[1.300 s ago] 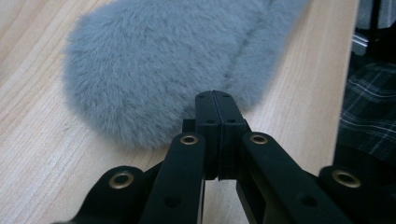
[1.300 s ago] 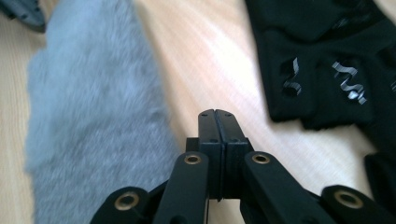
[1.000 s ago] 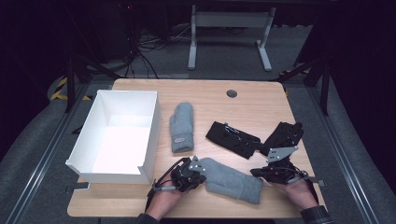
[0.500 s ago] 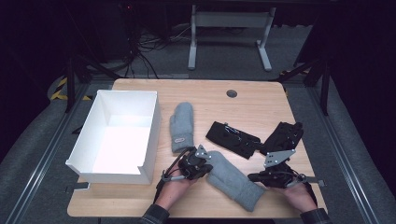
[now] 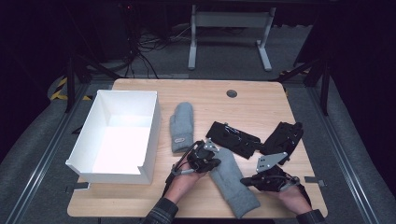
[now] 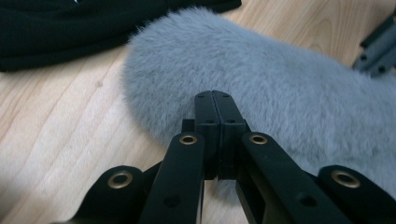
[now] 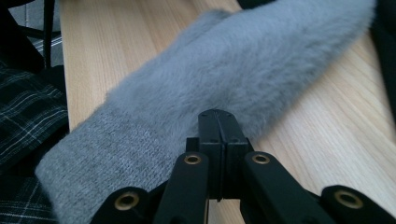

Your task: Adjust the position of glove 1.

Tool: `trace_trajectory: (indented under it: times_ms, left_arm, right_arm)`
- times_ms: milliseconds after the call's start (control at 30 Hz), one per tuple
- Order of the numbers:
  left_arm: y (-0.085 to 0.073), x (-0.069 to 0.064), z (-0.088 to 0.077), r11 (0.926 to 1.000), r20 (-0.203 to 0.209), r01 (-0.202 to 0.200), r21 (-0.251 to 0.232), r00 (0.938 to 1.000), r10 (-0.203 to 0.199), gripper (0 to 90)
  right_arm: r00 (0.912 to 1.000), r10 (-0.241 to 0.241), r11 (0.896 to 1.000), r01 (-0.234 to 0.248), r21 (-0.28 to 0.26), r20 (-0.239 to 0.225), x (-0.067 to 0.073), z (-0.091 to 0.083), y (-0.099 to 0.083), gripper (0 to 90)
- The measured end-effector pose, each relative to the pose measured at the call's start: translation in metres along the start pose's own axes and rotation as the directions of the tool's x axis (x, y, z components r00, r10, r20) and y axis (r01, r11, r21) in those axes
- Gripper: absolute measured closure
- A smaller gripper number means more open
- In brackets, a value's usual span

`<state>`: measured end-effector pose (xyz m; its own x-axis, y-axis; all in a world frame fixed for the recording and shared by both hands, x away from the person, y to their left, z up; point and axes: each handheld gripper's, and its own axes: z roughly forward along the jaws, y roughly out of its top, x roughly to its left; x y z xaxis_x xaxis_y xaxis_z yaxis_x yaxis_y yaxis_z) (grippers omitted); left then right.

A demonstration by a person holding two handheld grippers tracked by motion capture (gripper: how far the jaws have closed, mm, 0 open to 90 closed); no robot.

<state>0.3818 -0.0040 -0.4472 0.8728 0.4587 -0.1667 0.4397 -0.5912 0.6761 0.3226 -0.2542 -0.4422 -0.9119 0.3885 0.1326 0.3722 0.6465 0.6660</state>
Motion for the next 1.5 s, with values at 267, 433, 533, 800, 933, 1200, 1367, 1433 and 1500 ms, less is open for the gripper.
trace_trajectory:
  times_ms: [267, 433, 533, 800, 933, 1200, 1367, 1433, 1500]
  left_arm:
    - [0.009, 0.004, 0.011, 0.9998, 0.016, 0.010, -0.015, 0.9998, -0.009, 89.7]
    - [0.014, 0.005, 0.015, 0.9999, 0.019, 0.005, -0.010, 0.9998, -0.005, 89.6]
    - [0.017, 0.005, 0.016, 1.0000, 0.025, 0.004, -0.004, 0.9997, -0.004, 89.6]
    - [0.016, 0.007, 0.017, 0.9999, 0.039, 0.010, -0.006, 0.9992, -0.010, 89.0]
    - [0.017, 0.006, 0.017, 0.9999, 0.039, 0.010, -0.005, 0.9992, -0.010, 88.1]
    - [0.011, 0.004, -0.001, 1.0000, 0.031, 0.008, 0.005, 0.9995, -0.008, 81.9]
    - [0.000, 0.001, -0.018, 1.0000, 0.016, 0.003, 0.006, 0.9999, -0.003, 64.8]
    - [-0.006, 0.000, -0.025, 0.9999, 0.019, 0.014, 0.002, 0.9997, -0.014, 52.7]
    - [-0.009, -0.002, -0.027, 0.9998, 0.021, 0.018, -0.003, 0.9996, -0.018, 47.7]
  right_arm:
    - [0.9993, -0.026, 1.000, 0.026, 0.002, -0.028, 0.005, 0.010, 0.008, 90.0]
    - [0.9978, -0.040, 0.999, 0.040, 0.006, -0.052, 0.009, 0.019, 0.015, 90.0]
    - [0.9964, -0.054, 0.999, 0.054, 0.005, -0.066, 0.011, 0.025, 0.021, 90.0]
    - [0.9912, -0.084, 0.996, 0.084, -0.007, -0.102, 0.016, 0.042, 0.035, 90.0]
    - [0.9898, -0.093, 0.996, 0.093, -0.011, -0.108, 0.019, 0.048, 0.039, 90.0]
    - [0.9952, -0.073, 0.996, 0.069, -0.060, -0.066, 0.016, 0.025, 0.032, 82.0]
    - [0.9994, -0.032, 0.995, 0.033, -0.098, 0.011, 0.010, 0.005, 0.020, 63.7]
    - [0.9980, -0.004, 0.993, 0.012, -0.117, 0.063, 0.006, -0.004, 0.012, 52.9]
    - [0.9959, 0.012, 0.991, 0.000, -0.134, 0.089, 0.005, -0.009, 0.007, 46.5]
